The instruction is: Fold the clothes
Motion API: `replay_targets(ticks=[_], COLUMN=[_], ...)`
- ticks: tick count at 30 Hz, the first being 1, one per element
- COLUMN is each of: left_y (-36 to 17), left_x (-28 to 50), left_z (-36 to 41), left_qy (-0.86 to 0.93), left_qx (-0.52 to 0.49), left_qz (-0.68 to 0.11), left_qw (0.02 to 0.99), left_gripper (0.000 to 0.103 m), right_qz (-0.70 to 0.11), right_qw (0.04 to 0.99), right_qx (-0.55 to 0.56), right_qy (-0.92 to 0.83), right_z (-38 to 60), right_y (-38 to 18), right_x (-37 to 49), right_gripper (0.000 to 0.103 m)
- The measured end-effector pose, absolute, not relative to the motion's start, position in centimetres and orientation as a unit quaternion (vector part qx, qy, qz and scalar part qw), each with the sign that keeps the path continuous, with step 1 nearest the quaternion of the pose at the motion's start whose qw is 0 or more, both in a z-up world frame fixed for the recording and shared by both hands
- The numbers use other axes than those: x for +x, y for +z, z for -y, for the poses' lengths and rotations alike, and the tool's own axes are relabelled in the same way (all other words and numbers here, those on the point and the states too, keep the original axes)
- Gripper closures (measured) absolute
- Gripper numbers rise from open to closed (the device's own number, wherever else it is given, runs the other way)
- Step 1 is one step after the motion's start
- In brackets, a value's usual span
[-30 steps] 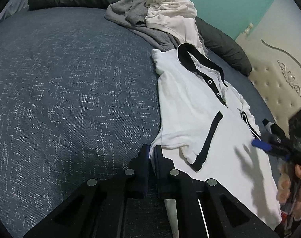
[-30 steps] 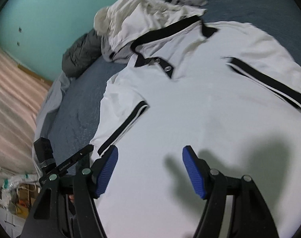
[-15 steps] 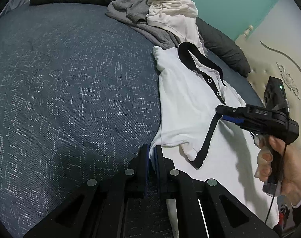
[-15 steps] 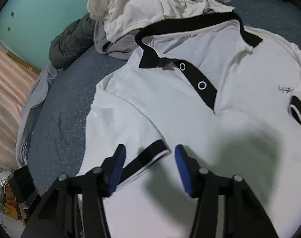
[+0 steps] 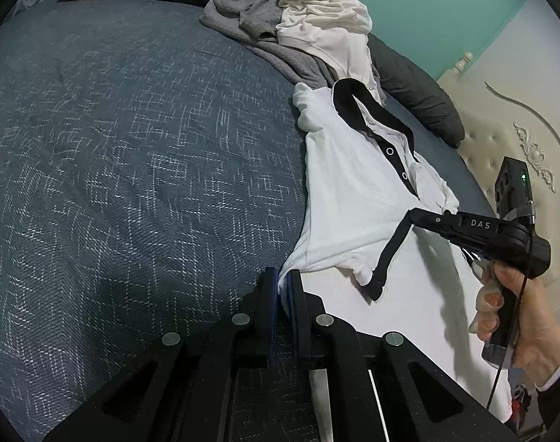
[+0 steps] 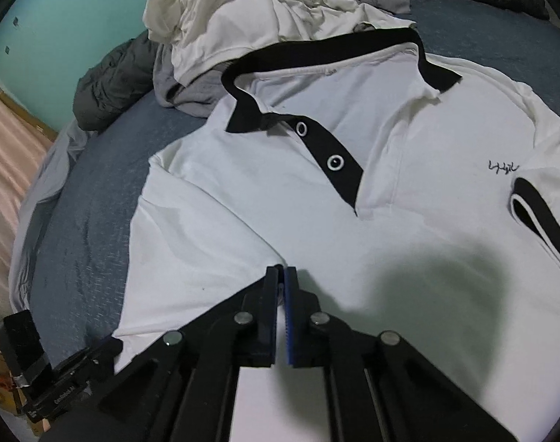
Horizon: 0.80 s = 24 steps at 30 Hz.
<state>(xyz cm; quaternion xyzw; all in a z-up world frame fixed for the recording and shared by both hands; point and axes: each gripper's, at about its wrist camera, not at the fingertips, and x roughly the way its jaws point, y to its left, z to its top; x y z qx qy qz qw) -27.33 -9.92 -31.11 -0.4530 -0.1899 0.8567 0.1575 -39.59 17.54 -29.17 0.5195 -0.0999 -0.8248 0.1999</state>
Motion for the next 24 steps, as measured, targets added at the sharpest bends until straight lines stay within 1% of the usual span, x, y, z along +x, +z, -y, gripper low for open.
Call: replay_targets(ticks=[2, 5, 6, 7, 8, 9, 11, 14, 18, 20, 22, 24], left_y=[-31.1, -31.1, -31.1, -31.1, -31.1, -31.1, -31.0, -30.9, -30.8, -30.8, -30.9, -30.9], left_x=[-27.4, -27.4, -27.3, -27.3, -27.3, -27.4, -27.4, -27.3, -27.2, -27.2, -27.2, -27.2], left_z=[9.9, 10.0, 10.0, 10.0, 10.0, 10.0, 10.0, 9.9, 9.7, 9.6, 9.7, 9.9], left_qy=[0.856, 0.855, 0.855, 0.855, 0.854, 0.854, 0.854, 0.855, 0.855, 0.855, 0.853, 0.851], left_qx=[-0.453, -0.454, -0.454, -0.454, -0.454, -0.455, -0.455, -0.454, -0.457, -0.458, -0.459, -0.459], left_qz=[0.191, 0.195, 0.196, 0.196, 0.197, 0.197, 0.198, 0.194, 0.187, 0.187, 0.190, 0.195], left_qw=[0.158, 0.158, 0.158, 0.158, 0.158, 0.158, 0.158, 0.158, 0.158, 0.159, 0.160, 0.161], left_gripper=[0.097, 0.097, 0.097, 0.097, 0.097, 0.097, 0.097, 0.097, 0.097, 0.097, 0.097, 0.097], right_qz=[0.088, 0.088, 0.088, 0.087, 0.087, 0.087, 0.081, 0.029, -0.038, -0.054, -0.071, -0.097], right_qw=[0.208, 0.210, 0.211, 0.212, 0.212, 0.213, 0.223, 0.271, 0.299, 0.305, 0.308, 0.304], right_qx=[0.519, 0.520, 0.513, 0.506, 0.499, 0.492, 0.484, 0.490, 0.497, 0.499, 0.502, 0.503], right_qy=[-0.824, -0.823, -0.828, -0.832, -0.836, -0.840, -0.843, -0.828, -0.814, -0.809, -0.805, -0.803], right_z=[-17.1, -16.7, -16.5, -16.3, -16.0, -15.8, -14.8, -10.3, -5.2, -3.4, -1.6, -0.1], right_y=[-29.2, -28.3, -27.5, -26.7, -25.9, -25.1, -23.7, -22.5, -22.2, -22.3, -22.6, -23.0], right_x=[-39.7, -40.4, -40.7, -41.1, -41.5, -41.8, -42.7, -44.2, -45.7, -46.3, -46.9, -47.2], right_gripper=[0.100, 0.097, 0.091, 0.079, 0.071, 0.059, 0.058, 0.058, 0.058, 0.058, 0.065, 0.066])
